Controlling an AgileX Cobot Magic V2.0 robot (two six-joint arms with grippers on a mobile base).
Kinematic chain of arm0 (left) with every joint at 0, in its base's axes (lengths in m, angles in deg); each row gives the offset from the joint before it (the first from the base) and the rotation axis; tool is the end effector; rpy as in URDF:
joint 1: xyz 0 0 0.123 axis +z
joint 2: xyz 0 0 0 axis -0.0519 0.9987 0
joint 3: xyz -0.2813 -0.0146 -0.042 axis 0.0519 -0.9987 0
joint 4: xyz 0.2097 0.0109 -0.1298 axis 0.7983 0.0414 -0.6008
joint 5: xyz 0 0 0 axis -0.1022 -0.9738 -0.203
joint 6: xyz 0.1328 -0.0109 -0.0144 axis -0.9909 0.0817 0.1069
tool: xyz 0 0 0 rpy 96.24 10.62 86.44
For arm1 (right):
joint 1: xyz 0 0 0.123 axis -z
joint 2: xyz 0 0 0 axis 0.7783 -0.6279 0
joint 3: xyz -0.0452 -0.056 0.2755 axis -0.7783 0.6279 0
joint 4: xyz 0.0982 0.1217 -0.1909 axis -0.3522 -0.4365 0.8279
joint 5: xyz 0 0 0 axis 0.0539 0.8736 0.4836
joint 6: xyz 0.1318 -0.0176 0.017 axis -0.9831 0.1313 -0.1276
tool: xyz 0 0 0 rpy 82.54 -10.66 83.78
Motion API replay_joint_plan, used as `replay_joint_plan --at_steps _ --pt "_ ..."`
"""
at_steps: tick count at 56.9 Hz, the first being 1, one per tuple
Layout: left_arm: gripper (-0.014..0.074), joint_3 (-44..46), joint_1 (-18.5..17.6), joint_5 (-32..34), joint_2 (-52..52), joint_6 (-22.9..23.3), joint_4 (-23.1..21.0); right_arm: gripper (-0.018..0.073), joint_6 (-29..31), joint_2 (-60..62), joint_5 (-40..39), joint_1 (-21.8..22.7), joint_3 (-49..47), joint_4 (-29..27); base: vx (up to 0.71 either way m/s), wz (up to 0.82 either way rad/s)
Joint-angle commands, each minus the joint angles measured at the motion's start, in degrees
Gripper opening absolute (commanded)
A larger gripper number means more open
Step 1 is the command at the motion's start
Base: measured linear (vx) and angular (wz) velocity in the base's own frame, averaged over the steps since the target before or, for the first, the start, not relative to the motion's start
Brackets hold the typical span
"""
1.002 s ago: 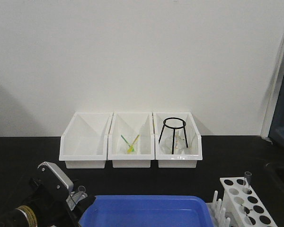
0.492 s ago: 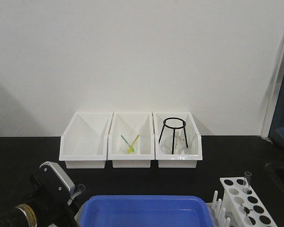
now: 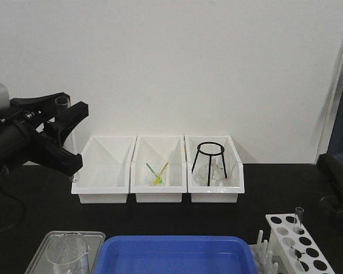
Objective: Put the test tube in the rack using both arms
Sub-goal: 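Lift the test tube up out of the beaker with the left gripper, then bring grippers together and grasp the tube with the right gripper, release left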
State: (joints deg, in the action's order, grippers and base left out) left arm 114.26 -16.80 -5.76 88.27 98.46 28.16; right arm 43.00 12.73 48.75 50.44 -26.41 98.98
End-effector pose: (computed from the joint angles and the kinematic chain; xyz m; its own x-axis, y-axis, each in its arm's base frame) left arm 0.3029 -0.1154 0.3977 0.2232 0.0983 -0.9698 0.4839 0.8525 0.1977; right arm 0.2360 0.0461 0.3439 0.1749 -0.1081 -0.9786 -0.3137 0.9360 -0.1595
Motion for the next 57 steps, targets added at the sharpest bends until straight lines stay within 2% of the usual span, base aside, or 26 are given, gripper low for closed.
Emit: replay_joint_plan --at_steps 1,5,9,15,21,30,49,54,57 --pt "-0.0006 2.6 -1.6 5.7 -0.1 13.1 9.2 0.0477 -9.5 -2.1 -5.4 -2.9 -4.2 14.5 0.00 0.00" --pt "-0.0003 2.6 -3.7 9.9 1.7 20.0 15.6 0.0477 -13.7 -5.3 -8.1 -7.1 -5.8 21.8 0.00 0.00" --pt "-0.0001 2.6 -6.0 13.0 3.6 23.9 18.9 0.0477 -16.2 -8.1 -8.3 -11.7 -7.2 23.9 0.00 0.00" --pt "0.0000 2.6 -9.8 14.9 6.6 24.8 18.7 0.0477 -16.3 -12.0 -7.8 -17.8 -8.9 23.0 0.00 0.00" --pt "0.0001 2.6 -13.2 14.5 8.4 24.7 17.3 0.0477 -16.3 -14.5 -7.8 -21.2 -9.8 20.9 0.00 0.00" --pt "0.0001 2.6 -15.9 14.3 9.9 24.6 13.7 0.0477 -16.3 -16.1 -8.3 -22.3 -9.8 18.3 0.00 0.00" --pt "0.0001 2.6 -19.2 13.4 10.6 24.2 13.6 0.0472 -16.3 -16.3 -9.6 -22.3 -9.7 17.7 0.00 0.00" --pt "0.0001 2.6 -19.2 13.4 10.6 24.2 13.6 0.0433 -16.3 -16.3 -9.6 -22.3 -9.7 17.7 0.00 0.00" --pt "0.0001 2.6 -19.2 13.4 10.6 24.2 13.3 0.0379 -16.3 -16.3 -9.6 -22.3 -9.7 17.7 0.00 0.00"
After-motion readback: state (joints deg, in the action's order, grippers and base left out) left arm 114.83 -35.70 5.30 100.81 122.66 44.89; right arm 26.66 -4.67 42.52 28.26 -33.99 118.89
